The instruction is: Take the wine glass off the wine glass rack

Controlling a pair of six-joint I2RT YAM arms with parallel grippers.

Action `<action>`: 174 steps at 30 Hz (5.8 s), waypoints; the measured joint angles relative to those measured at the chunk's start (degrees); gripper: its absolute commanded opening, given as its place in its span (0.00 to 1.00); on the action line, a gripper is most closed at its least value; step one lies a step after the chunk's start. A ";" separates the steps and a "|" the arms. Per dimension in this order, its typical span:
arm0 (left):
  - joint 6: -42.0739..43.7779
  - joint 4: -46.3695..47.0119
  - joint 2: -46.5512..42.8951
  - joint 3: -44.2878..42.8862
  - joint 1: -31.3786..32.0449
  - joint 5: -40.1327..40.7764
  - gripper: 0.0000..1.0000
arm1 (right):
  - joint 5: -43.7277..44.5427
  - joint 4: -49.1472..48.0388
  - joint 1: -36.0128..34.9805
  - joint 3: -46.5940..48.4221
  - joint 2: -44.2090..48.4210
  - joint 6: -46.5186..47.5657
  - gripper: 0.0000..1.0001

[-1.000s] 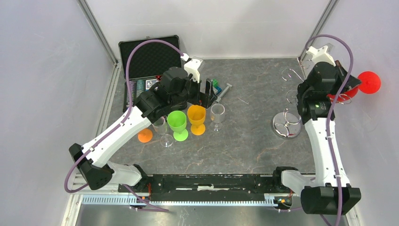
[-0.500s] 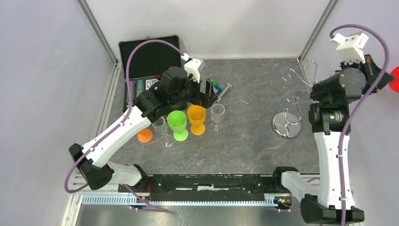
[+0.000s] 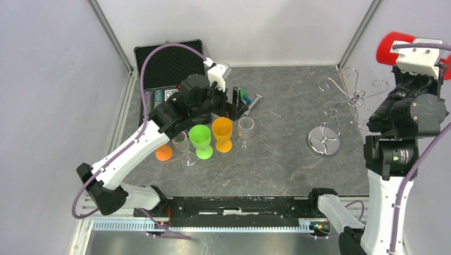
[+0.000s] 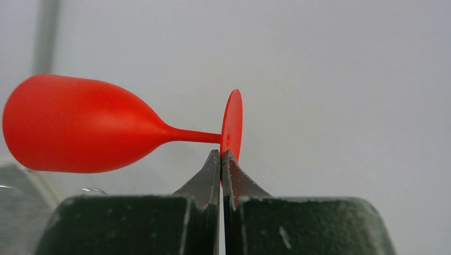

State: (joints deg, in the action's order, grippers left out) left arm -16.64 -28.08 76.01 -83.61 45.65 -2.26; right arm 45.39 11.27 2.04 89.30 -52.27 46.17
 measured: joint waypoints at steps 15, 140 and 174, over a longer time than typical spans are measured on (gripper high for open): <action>-1.11 8.94 -10.71 5.73 0.00 0.22 1.00 | -43.21 -5.84 0.00 -12.26 4.24 -33.86 0.00; 3.91 -36.13 46.01 -48.06 17.09 5.35 1.00 | -30.12 -20.52 -5.68 -45.44 26.14 -49.11 0.60; 4.81 -25.27 -40.98 -4.74 17.05 52.54 1.00 | -18.62 -7.89 -5.68 -36.37 33.00 -42.84 0.98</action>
State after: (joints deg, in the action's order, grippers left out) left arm -11.84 -53.34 35.03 -88.36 62.70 50.28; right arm 26.76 3.38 -3.64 52.93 -19.27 3.33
